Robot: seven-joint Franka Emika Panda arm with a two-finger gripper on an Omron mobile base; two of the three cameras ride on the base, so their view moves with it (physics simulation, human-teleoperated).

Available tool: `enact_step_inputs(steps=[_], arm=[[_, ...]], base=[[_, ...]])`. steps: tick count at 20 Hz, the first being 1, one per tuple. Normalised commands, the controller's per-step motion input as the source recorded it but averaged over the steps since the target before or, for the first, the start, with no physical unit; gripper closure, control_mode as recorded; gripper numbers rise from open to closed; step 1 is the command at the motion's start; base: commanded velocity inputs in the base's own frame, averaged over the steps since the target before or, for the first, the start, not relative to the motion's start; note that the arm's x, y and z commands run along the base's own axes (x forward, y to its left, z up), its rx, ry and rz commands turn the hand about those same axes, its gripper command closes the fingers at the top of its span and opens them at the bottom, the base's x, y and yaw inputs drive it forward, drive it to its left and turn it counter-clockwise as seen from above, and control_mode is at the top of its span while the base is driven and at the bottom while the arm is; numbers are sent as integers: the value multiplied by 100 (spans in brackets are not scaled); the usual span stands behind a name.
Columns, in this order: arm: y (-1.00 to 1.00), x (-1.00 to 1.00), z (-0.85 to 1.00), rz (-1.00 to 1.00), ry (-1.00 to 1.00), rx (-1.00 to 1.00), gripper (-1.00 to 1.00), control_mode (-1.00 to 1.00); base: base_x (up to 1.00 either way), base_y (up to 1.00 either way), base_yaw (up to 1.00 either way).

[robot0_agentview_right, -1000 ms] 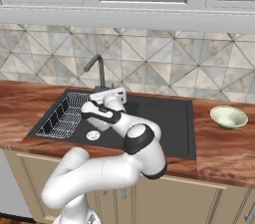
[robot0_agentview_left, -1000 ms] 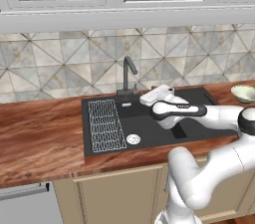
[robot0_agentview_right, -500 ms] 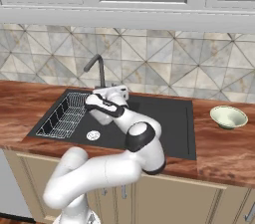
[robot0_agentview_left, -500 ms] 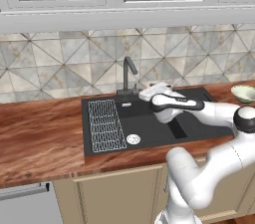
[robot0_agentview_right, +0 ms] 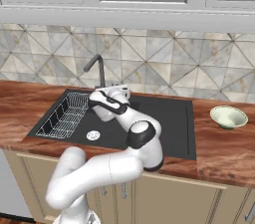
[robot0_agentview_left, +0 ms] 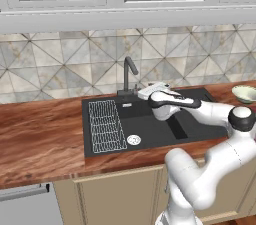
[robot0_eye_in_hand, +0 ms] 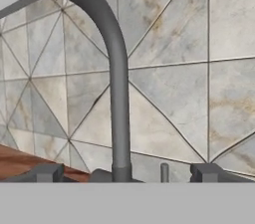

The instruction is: Rinse each bowl for a few seconds and place them down in the sink or on the counter.

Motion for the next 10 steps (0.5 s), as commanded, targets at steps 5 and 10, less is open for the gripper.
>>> enact_step_inputs(steps=[5, 10], arm=[[-2, 33, -16, 0, 0, 1, -100, -100], [-3, 33, -14, 0, 0, 2, -100, -100]], base=[[0, 0, 0], [0, 0, 0]])
